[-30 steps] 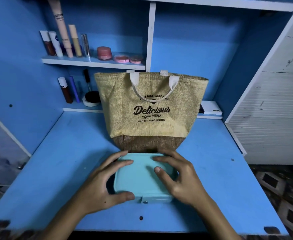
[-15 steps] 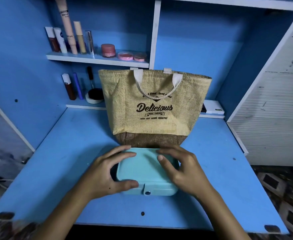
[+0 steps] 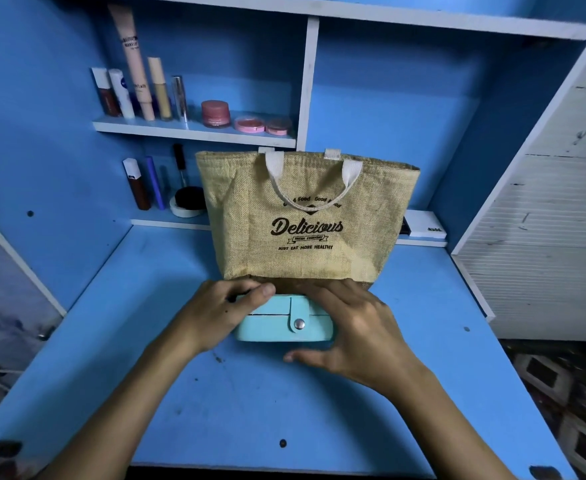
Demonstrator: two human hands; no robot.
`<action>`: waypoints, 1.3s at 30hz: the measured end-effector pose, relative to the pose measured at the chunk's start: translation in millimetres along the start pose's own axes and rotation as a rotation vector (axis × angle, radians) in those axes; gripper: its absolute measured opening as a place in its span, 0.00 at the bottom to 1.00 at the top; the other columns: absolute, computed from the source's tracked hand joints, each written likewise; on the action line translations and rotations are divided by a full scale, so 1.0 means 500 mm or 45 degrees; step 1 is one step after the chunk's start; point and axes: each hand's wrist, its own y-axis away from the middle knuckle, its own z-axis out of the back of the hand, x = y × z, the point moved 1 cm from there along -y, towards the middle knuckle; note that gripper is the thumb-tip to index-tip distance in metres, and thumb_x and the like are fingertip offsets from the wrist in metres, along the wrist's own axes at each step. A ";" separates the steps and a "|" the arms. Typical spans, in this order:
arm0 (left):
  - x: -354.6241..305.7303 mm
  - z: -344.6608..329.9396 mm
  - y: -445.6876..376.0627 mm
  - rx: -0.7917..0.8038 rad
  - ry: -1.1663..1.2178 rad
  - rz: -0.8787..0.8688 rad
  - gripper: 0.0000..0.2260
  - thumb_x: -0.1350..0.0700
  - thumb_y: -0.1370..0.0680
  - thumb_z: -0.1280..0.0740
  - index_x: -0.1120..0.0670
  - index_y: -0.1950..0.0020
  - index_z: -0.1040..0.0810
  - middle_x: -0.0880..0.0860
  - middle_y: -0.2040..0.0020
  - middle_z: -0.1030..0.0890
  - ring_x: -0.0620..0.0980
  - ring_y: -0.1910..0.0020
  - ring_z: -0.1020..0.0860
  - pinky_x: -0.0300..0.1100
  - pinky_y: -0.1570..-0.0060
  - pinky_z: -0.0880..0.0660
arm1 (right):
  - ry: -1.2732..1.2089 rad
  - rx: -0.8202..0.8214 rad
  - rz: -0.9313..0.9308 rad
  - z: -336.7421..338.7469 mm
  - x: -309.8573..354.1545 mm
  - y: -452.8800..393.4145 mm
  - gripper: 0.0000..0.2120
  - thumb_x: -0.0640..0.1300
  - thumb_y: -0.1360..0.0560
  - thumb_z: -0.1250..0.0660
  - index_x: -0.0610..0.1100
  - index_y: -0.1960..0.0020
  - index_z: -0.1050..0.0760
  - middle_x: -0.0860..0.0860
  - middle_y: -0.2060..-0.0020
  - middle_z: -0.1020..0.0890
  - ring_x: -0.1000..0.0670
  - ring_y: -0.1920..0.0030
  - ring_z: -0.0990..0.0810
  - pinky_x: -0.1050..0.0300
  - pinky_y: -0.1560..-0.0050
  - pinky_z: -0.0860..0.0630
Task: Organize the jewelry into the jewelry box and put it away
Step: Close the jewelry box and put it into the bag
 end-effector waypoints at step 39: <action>-0.028 0.097 -0.208 -0.559 -0.673 -0.267 0.40 0.42 0.42 0.31 0.56 0.32 0.31 0.35 0.47 0.27 0.27 0.47 0.28 0.18 0.43 0.39 | -0.153 -0.407 0.160 0.254 0.042 -0.200 0.35 0.68 0.35 0.27 0.46 0.38 0.22 0.53 0.47 0.18 0.50 0.48 0.19 0.47 0.50 0.22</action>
